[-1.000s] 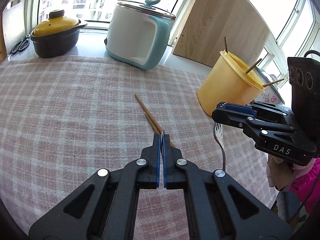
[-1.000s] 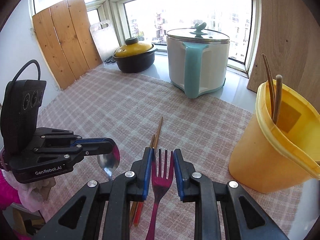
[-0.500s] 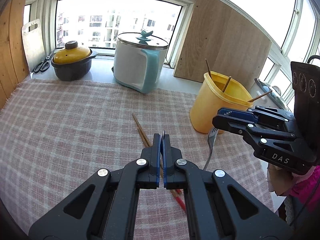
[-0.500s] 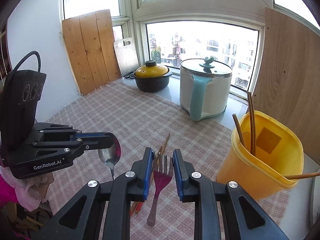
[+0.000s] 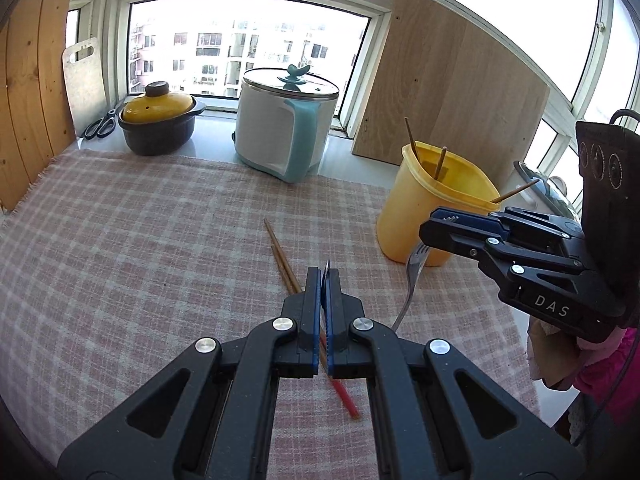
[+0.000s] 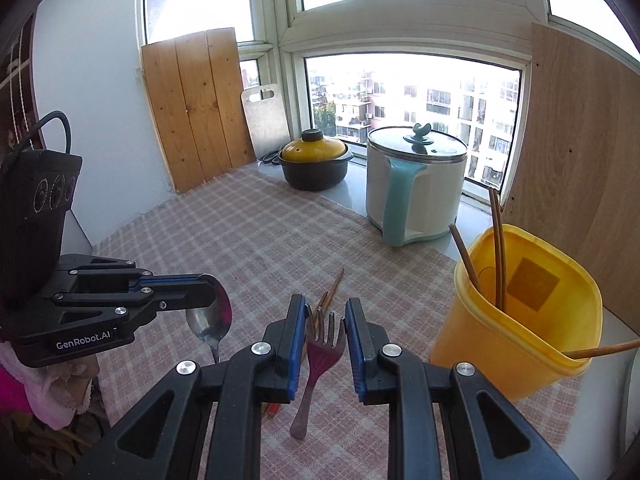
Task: Organize utensils
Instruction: 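Carry the spoon and fork with both tools toward the yellow container, then lower the spoon and fork into the yellow container with both tools, then open both tools to release the spoon and fork into the container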
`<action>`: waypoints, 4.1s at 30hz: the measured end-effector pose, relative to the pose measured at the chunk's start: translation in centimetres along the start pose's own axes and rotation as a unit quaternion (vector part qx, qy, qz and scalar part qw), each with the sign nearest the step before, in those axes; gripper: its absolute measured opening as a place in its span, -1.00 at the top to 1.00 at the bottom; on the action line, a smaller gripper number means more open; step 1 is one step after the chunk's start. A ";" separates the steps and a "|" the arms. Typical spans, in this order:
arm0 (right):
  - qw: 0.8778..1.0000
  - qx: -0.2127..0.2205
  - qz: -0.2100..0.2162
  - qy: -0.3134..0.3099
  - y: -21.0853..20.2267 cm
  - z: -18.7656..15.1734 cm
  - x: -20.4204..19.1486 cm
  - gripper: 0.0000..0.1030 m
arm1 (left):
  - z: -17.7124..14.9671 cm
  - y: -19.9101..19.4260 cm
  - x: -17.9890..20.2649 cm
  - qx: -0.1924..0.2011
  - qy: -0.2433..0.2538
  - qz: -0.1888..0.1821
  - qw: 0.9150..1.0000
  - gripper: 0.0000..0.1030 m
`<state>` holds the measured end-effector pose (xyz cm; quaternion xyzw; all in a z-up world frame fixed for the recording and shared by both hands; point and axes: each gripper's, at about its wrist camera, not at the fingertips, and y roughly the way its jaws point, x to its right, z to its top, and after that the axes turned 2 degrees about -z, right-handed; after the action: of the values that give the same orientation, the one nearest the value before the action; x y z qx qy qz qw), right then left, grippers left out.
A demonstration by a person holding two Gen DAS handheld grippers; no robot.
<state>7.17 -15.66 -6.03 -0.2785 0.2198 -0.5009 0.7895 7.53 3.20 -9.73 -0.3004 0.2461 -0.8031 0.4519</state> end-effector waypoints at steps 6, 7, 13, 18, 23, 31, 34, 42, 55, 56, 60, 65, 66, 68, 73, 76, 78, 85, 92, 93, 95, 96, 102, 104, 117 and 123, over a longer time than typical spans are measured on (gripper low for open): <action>1.000 0.001 -0.002 -0.012 -0.3 0.2 -0.4 0.63 | 0.3 -0.3 -0.4 0.006 -0.006 0.001 1.000 1.00; 1.000 0.002 -0.004 -0.014 -0.4 0.2 -0.4 0.63 | 0.4 -0.4 -0.5 0.007 -0.006 0.001 1.000 1.00; 1.000 0.015 -0.010 -0.021 -1.1 0.8 -0.7 0.65 | 1.1 -0.5 -0.4 0.014 -0.001 -0.002 1.000 1.00; 0.999 0.017 -0.016 -0.025 -0.9 1.1 -0.7 0.65 | 1.6 -0.3 -0.3 0.015 0.003 -0.005 1.000 1.00; 0.999 0.020 -0.020 -0.024 -0.9 1.2 -0.5 0.65 | 1.9 -0.3 -0.2 0.017 0.004 -0.006 1.000 1.00; 0.998 0.041 -0.025 -0.027 -2.9 2.9 0.2 0.65 | 3.8 -1.3 0.9 0.039 0.018 -0.006 0.999 1.00; 0.998 0.052 -0.024 -0.025 -4.3 3.8 0.7 0.65 | 4.9 -1.9 1.5 0.053 0.025 -0.001 0.998 1.00; 0.996 0.086 -0.029 -0.025 -8.4 6.1 2.7 0.65 | 8.0 -3.2 3.8 0.092 0.042 0.008 0.995 1.00; 0.991 0.112 -0.047 -0.052 -13.6 8.2 6.1 0.65 | 12.5 -3.5 9.7 0.150 0.069 0.022 0.986 1.00; 0.991 0.112 -0.047 -0.051 -13.8 8.3 6.5 0.65 | 12.8 -3.5 10.1 0.153 0.069 0.022 0.986 1.00; 0.991 0.116 -0.052 -0.045 -14.8 8.6 8.4 0.65 | 14.0 -3.0 11.6 0.163 0.070 0.023 0.984 1.00; 0.991 0.107 -0.072 -0.046 -14.7 9.1 10.6 0.65 | 15.0 -1.3 13.2 0.169 0.068 0.036 0.983 1.00; 0.991 0.103 -0.076 -0.044 -14.5 9.1 11.1 0.65 | 15.2 -0.8 13.5 0.170 0.068 0.039 0.982 1.00; 0.991 0.094 -0.083 -0.038 -13.9 9.2 12.2 0.65 | 15.6 0.3 14.0 0.170 0.068 0.047 0.982 1.00; 0.994 0.072 -0.087 -0.013 -12.1 9.3 15.0 0.65 | 16.7 3.0 14.5 0.166 0.070 0.068 0.981 1.00; 0.994 0.059 -0.089 0.000 -10.6 9.4 16.5 0.65 | 17.3 4.6 14.7 0.163 0.074 0.082 0.980 1.00; 0.995 0.051 -0.090 0.005 -9.7 9.4 17.2 0.65 | 17.6 5.7 14.6 0.158 0.076 0.089 0.980 1.00; 0.996 0.025 -0.083 0.020 -6.9 9.2 18.9 0.65 | 17.7 9.1 14.7 0.130 0.098 0.109 0.981 1.00; 0.997 -0.001 -0.077 0.030 -4.6 9.1 20.0 0.65 | 17.5 11.0 14.1 0.110 0.104 0.121 0.981 1.00; 0.997 -0.003 -0.077 0.031 -4.3 9.1 20.1 0.65 | 17.4 11.1 14.1 0.107 0.105 0.123 0.981 1.00; 0.997 -0.007 -0.075 0.033 -3.9 8.9 20.4 0.65 | 17.3 11.5 14.0 0.103 0.105 0.125 0.981 1.00; 0.997 -0.009 -0.074 0.035 -3.7 8.8 20.5 0.65 | 17.2 11.6 14.0 0.100 0.105 0.125 0.982 1.00; 0.996 -0.021 -0.074 0.045 -2.9 8.3 21.0 0.65 | 16.9 12.0 13.9 0.086 0.105 0.121 0.983 1.00; 0.996 -0.025 -0.076 0.046 -2.7 8.2 21.1 0.64 | 16.8 12.0 13.8 0.084 0.099 0.117 0.985 1.00; 0.995 -0.018 -0.089 0.040 -3.4 8.0 20.6 0.42 | 16.8 11.2 13.6 0.082 0.081 0.099 0.988 0.97; 0.995 -0.008 -0.092 0.041 -4.2 7.8 20.4 0.04 | 16.8 10.0 13.4 0.090 0.070 0.093 0.989 0.77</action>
<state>17.46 -33.97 1.20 -0.2831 0.2295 -0.5808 0.7279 19.65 -15.30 -1.12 -0.1769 0.2306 -0.7958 0.5313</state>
